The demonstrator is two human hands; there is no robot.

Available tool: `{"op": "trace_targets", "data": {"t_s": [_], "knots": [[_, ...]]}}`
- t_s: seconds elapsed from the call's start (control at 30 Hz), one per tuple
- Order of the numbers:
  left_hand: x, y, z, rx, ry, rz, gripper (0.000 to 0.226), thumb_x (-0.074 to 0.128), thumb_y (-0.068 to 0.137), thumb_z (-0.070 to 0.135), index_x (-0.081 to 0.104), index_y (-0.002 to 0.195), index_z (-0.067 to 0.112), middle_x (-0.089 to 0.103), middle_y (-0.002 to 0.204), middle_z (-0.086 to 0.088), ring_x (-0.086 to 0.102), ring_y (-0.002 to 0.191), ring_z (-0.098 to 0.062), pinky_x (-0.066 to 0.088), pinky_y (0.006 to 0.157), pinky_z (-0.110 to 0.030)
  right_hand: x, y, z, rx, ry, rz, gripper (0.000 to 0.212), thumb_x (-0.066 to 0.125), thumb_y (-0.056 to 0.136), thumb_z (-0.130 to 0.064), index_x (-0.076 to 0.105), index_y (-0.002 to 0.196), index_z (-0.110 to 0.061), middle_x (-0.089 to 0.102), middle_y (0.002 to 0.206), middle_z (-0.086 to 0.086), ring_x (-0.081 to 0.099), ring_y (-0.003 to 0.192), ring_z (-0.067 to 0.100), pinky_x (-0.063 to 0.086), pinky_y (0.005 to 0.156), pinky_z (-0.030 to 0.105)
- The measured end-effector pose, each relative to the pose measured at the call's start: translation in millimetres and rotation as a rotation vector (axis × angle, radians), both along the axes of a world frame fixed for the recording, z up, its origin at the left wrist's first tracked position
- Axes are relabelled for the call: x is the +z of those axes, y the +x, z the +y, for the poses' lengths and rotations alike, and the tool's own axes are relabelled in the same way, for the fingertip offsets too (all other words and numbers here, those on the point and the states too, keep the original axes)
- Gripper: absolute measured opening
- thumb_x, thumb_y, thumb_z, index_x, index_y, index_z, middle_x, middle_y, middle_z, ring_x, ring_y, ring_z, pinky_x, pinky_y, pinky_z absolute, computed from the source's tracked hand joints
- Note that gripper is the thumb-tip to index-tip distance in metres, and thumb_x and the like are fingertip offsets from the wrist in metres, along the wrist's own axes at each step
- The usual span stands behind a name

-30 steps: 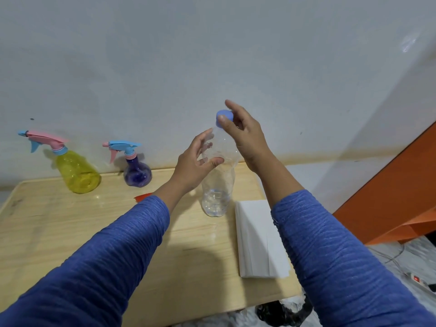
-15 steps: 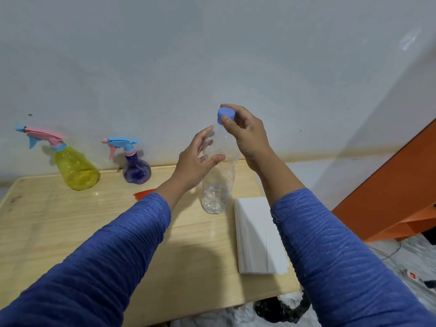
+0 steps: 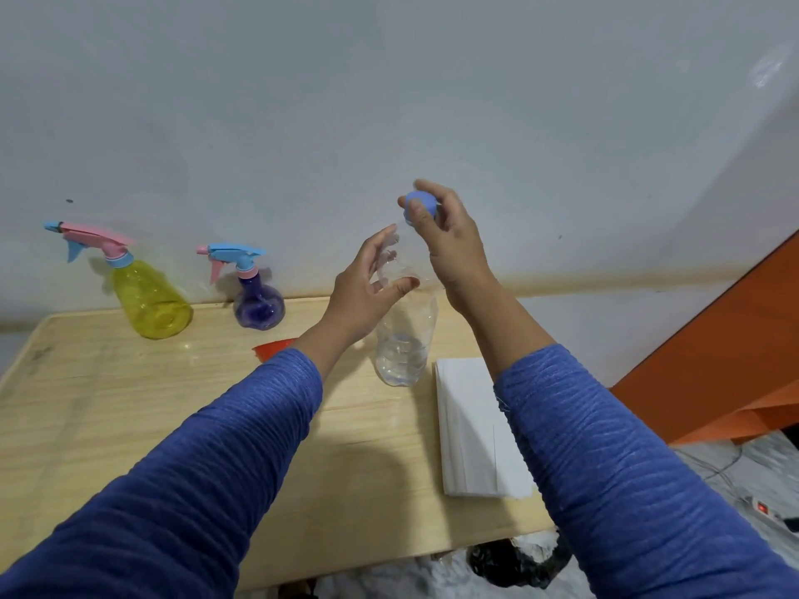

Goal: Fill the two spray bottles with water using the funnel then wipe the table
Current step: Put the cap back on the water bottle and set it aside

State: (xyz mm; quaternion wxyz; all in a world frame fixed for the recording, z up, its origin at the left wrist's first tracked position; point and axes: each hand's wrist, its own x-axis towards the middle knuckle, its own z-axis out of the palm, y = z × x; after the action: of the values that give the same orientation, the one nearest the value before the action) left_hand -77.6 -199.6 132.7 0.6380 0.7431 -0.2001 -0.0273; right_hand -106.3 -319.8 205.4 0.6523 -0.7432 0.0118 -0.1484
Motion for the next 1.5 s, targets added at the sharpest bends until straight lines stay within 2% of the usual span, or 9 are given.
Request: {"op": "trace_targets", "data": {"t_s": [0.27,0.43,0.57,0.77,0.9,1.0,1.13,1.3,1.5], "knots": [[-1,-2,-4,-0.018,0.013,0.015,0.071,0.074,0.078,0.031,0.036,0.137,0.033,0.044,0.132,0.024,0.043,0.128,-0.001,0.043,0.105,-0.038,0,0,8,-0.202,-0.050,-0.077,0.035,0.073,0.080,-0.029,0.045,0.096,-0.014,0.053,0.085,-0.011,0.051,0.072,-0.003,0.042,0.065,0.005],[-3,-7,1,-0.029,0.016,0.033,0.079,0.071,0.081,0.028,0.023,0.144,0.039,0.031,0.146,0.023,0.034,0.132,0.002,0.038,0.104,-0.027,-17,-5,7,-0.150,-0.102,-0.109,0.042,0.065,0.087,-0.028,0.043,0.122,-0.023,0.056,0.118,-0.006,0.053,0.107,0.003,0.039,0.089,0.012],[-33,-17,6,-0.083,0.063,0.112,0.092,0.068,0.083,0.020,0.006,0.143,0.050,0.023,0.145,0.028,0.027,0.138,-0.004,0.033,0.108,-0.028,-54,-18,3,-0.136,-0.073,-0.111,0.067,0.063,0.088,-0.024,0.024,0.143,-0.027,0.032,0.138,-0.017,0.038,0.128,0.005,0.034,0.109,0.026],[-61,-27,6,-0.054,0.055,0.158,0.081,0.063,0.088,0.018,0.013,0.141,0.054,0.028,0.141,0.031,0.028,0.136,0.001,0.032,0.105,-0.018,-96,-26,3,-0.110,-0.089,-0.017,0.097,0.073,0.080,-0.021,0.001,0.140,-0.046,0.025,0.152,-0.006,0.039,0.131,0.005,0.033,0.093,0.000],[-61,-25,12,-0.068,0.093,0.148,0.083,0.063,0.088,0.017,0.010,0.143,0.051,0.030,0.150,0.016,0.027,0.136,0.001,0.031,0.101,-0.013,-100,-21,7,-0.141,-0.151,-0.034,0.104,0.077,0.076,-0.017,0.001,0.142,-0.043,0.033,0.128,-0.036,0.044,0.127,0.005,0.036,0.098,0.013],[-67,-21,34,-0.052,0.302,0.079,0.078,0.062,0.089,0.026,0.012,0.146,0.044,0.035,0.144,0.019,0.028,0.128,0.006,0.025,0.101,-0.016,-102,-17,13,-0.197,-0.179,-0.031,0.103,0.078,0.075,-0.024,0.005,0.146,-0.040,0.042,0.118,-0.032,0.048,0.121,0.006,0.038,0.104,0.025],[-93,-6,84,0.120,0.708,-0.056,0.059,0.058,0.091,0.023,0.032,0.144,0.028,0.033,0.149,0.003,0.031,0.137,-0.014,0.024,0.114,-0.032,-100,-9,27,-0.256,-0.159,-0.014,0.103,0.078,0.075,-0.024,0.006,0.147,-0.037,0.052,0.119,-0.008,0.050,0.113,0.008,0.036,0.095,0.012],[-117,14,137,0.120,1.175,-0.143,0.051,0.045,0.096,0.020,0.031,0.143,0.036,0.030,0.152,0.001,0.031,0.136,-0.021,0.031,0.107,-0.038,-94,6,42,-0.254,-0.156,0.013,0.104,0.078,0.075,-0.026,0.003,0.147,-0.039,0.053,0.121,-0.004,0.052,0.112,0.015,0.037,0.093,0.020],[-119,27,147,0.045,0.820,-0.006,0.059,0.042,0.088,-0.008,0.046,0.136,0.026,0.055,0.113,0.000,0.049,0.104,-0.011,0.036,0.094,-0.018,-89,30,55,-0.293,-0.171,0.010,0.105,0.078,0.074,-0.027,0.004,0.147,-0.039,0.053,0.120,-0.004,0.053,0.113,0.015,0.037,0.092,0.017]]}}
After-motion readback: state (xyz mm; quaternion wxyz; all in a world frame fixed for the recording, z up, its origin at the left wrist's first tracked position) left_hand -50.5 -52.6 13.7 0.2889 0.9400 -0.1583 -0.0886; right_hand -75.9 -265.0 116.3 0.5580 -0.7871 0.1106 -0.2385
